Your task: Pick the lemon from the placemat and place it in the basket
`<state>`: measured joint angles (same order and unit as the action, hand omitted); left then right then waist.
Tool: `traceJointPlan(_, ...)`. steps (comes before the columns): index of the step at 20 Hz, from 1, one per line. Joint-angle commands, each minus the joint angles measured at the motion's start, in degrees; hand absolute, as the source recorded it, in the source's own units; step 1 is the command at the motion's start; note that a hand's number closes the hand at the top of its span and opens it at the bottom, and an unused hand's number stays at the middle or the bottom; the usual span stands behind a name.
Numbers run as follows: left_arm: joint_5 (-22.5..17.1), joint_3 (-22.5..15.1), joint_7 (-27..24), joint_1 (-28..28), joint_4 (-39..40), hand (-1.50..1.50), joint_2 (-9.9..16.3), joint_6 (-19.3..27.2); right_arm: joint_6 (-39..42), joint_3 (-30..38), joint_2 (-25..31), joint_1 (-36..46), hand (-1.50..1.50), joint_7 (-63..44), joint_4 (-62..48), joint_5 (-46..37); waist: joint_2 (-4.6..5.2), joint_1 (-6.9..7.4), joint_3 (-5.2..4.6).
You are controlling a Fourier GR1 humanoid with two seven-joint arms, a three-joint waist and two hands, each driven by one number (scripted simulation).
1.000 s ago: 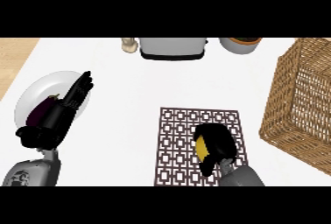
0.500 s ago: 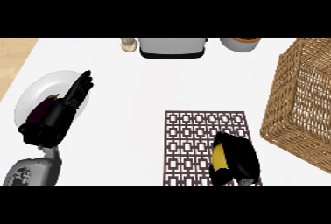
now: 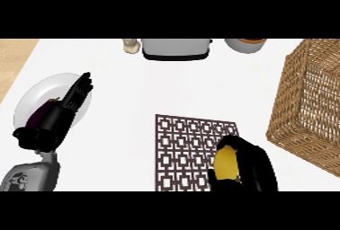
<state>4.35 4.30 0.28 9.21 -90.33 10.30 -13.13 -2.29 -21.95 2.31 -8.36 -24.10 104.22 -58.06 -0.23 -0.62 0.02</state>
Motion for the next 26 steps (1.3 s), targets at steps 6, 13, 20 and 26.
traceJointPlan(6,-0.3,-0.2,4.2,2.0,-2.6,0.00,-0.1,0.4,-3.3,-2.0,-2.3,-3.8,1.50,-4.0,27.2,4.1,-0.05,-0.27,-0.04)
traceJointPlan(13,-2.0,1.9,1.0,-1.1,-2.2,0.00,1.4,-1.7,8.6,-0.4,-2.3,1.7,1.50,-21.1,43.7,1.1,0.01,0.38,-0.12)
traceJointPlan(20,0.3,-0.6,1.7,2.3,0.2,0.00,-0.6,-0.6,12.7,13.7,1.1,18.8,1.50,-25.7,34.0,2.7,0.25,0.59,-0.07)
traceJointPlan(26,0.2,-0.9,4.1,2.0,-2.3,0.00,-1.3,-0.1,14.4,28.3,5.5,32.0,1.50,-27.4,25.1,8.6,0.21,0.79,-0.03)
